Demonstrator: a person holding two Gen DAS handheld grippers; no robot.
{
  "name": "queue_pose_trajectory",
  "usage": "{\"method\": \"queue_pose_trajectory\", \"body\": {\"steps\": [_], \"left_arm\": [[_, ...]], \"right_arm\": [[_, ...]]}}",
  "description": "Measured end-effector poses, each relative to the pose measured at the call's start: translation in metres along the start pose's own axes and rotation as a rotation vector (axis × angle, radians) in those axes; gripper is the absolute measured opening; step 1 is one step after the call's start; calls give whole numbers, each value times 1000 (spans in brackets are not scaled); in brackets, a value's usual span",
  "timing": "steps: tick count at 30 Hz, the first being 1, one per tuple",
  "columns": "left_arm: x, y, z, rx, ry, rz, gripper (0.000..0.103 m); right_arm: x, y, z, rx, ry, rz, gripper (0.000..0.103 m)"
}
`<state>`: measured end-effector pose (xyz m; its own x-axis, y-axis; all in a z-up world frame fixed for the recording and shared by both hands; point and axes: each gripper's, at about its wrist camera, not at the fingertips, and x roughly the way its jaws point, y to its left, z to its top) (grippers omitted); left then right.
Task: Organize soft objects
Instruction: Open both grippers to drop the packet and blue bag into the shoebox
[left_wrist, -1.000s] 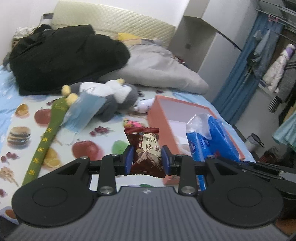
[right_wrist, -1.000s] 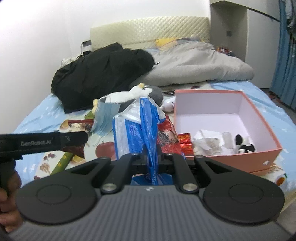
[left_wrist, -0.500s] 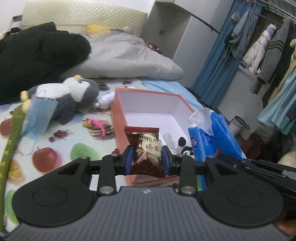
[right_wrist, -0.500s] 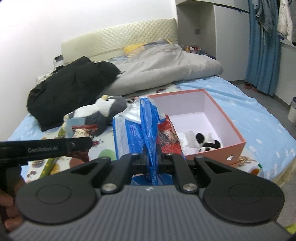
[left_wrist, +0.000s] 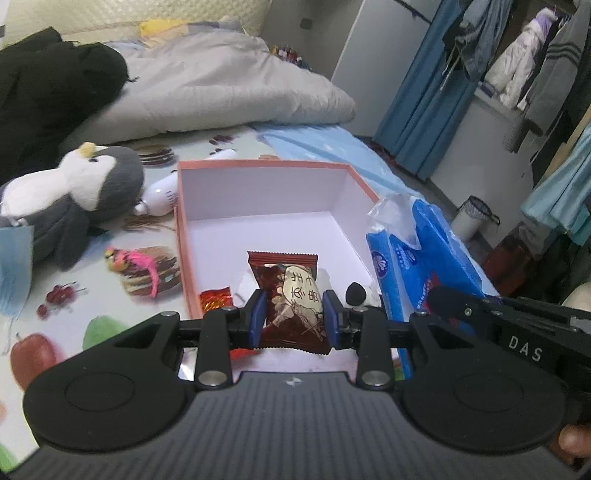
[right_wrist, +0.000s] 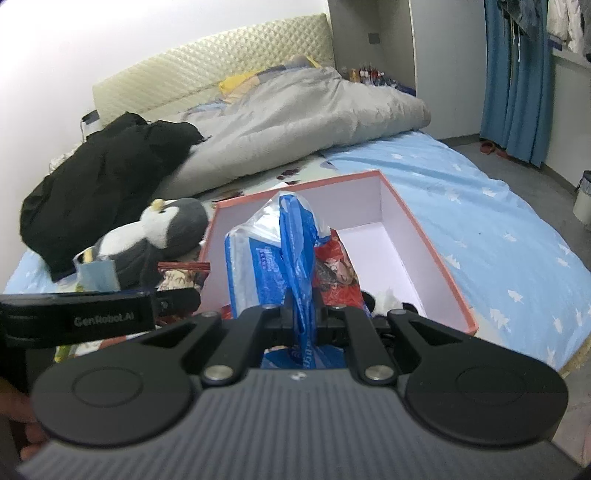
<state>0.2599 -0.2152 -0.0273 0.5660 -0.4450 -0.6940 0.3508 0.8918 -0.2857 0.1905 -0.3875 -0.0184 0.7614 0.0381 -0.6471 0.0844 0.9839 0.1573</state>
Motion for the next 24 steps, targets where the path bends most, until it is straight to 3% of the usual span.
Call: {"method": "queue_pose_trajectory", "body": {"steps": [10,16,19,21,24], "left_arm": [[89,1,36,7,90,12,38],[120,5,46,12,117,19,39],[124,8,45,17,128,24,40],[124,10,44,20,129,28,45],[114,12,42,23,115,28,47]], "right_arm": [[84,-37,18,38,116,-14,10],[120,-45,15,61,180,-7,12],[127,-46,14,71,200,-9,20],[128,-47,14,79,204,-9,37],[121,-45,14,84,191,3,38]]}}
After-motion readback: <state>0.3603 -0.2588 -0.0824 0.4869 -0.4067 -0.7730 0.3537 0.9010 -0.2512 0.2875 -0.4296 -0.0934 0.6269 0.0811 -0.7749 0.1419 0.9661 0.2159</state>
